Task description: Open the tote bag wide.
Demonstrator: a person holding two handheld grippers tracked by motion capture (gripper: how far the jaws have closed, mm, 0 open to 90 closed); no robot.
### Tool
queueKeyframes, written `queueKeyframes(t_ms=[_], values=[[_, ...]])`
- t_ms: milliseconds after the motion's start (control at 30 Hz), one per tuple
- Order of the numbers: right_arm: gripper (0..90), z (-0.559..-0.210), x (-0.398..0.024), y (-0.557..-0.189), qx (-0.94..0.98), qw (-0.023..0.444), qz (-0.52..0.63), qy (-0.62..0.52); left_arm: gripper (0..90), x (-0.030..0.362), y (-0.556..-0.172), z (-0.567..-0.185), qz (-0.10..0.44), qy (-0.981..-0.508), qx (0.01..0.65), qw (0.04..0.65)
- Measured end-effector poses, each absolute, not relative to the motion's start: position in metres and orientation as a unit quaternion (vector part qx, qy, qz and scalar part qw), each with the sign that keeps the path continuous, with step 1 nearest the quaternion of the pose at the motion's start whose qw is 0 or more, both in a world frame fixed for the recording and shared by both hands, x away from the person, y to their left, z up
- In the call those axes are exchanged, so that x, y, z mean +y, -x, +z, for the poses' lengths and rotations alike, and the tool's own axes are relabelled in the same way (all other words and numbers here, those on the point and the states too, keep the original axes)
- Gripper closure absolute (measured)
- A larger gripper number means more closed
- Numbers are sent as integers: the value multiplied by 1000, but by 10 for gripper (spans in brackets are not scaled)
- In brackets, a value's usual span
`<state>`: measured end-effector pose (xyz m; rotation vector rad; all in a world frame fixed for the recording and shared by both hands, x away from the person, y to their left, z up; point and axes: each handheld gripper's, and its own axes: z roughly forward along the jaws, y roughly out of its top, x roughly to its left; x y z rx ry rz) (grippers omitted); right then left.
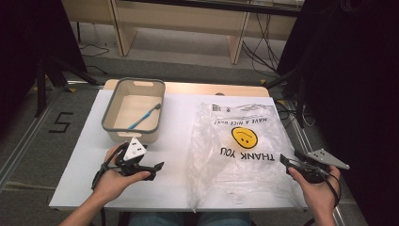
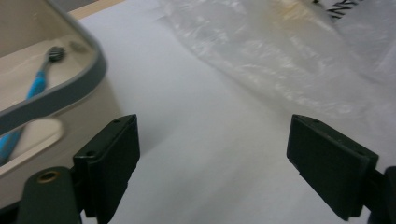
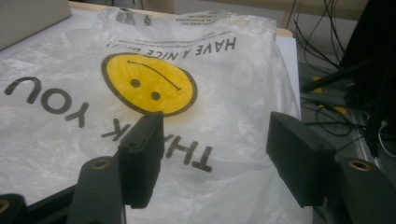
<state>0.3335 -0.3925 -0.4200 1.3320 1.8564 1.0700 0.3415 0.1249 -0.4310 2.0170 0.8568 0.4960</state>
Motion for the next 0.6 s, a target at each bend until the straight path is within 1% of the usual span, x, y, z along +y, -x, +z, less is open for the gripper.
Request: queueKeyframes(t_ms=[67, 133, 233, 267, 433, 600], values=[[380, -419, -394, -335, 699, 304, 398, -511, 187, 114, -340, -429, 193, -816, 331, 434], [379, -419, -396, -338, 699, 300, 390, -519, 195, 105, -339, -427, 174, -817, 325, 443], [380, -419, -397, -339, 704, 315, 362, -523, 203, 93, -337, -425, 169, -824, 311, 443], [382, -418, -397, -339, 705, 314, 357, -527, 204, 89, -336, -424, 163, -826, 308, 444], [384, -423, -401, -341, 704, 292, 348, -546, 200, 65, -332, -425, 139, -838, 284, 445], [384, -429, -402, -341, 710, 273, 326, -561, 177, 41, -329, -429, 114, -855, 264, 433]])
